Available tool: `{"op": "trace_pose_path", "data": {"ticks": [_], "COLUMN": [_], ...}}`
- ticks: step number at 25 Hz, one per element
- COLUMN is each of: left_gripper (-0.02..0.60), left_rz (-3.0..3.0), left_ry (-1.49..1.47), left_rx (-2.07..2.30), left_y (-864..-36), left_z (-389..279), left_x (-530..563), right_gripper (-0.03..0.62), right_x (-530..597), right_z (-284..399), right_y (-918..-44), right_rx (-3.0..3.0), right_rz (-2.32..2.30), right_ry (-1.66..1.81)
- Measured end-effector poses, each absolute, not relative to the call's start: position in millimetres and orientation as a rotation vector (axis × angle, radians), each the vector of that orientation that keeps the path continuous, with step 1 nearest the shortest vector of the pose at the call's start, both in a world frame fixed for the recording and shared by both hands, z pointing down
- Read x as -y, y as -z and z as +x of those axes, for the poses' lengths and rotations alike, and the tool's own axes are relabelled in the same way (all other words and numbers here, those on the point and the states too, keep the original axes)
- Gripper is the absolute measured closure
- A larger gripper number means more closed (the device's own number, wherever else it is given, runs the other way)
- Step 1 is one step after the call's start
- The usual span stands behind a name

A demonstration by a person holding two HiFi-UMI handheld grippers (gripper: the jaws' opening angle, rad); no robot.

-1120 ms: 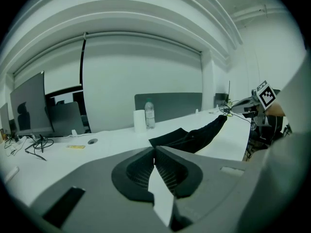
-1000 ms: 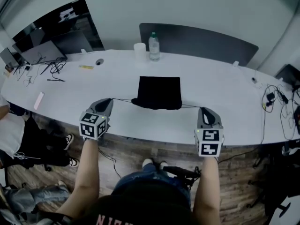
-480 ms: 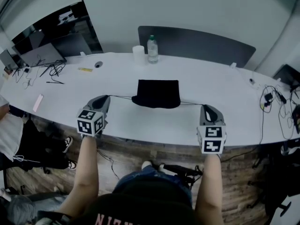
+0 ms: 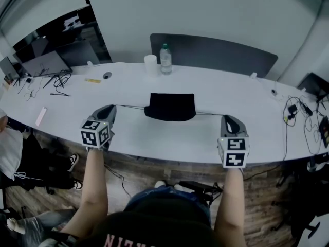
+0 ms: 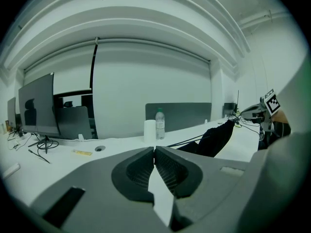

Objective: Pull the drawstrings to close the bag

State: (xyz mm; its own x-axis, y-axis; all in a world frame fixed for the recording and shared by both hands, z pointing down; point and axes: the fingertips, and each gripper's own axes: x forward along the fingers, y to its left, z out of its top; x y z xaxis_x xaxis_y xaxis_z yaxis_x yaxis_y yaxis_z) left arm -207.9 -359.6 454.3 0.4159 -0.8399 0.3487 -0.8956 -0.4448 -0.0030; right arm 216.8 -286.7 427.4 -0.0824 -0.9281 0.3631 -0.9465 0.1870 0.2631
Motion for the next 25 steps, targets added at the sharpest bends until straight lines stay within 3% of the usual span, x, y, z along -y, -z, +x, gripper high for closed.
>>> {"op": "trace_pose_path", "data": {"ticks": [25], "left_gripper": [0.571], "left_rz": [2.391], "left_ry": [-0.463], "left_rx": [1.619], "left_y": [-455.6], "left_z": [-232.6], "left_x": [378.7], "right_gripper": [0.592], "right_x": [309.1], "right_z": [244.2], "right_y": [-417.1], "right_rx": [1.973], "right_rz": [1.839], "right_ry": [-0.028]}}
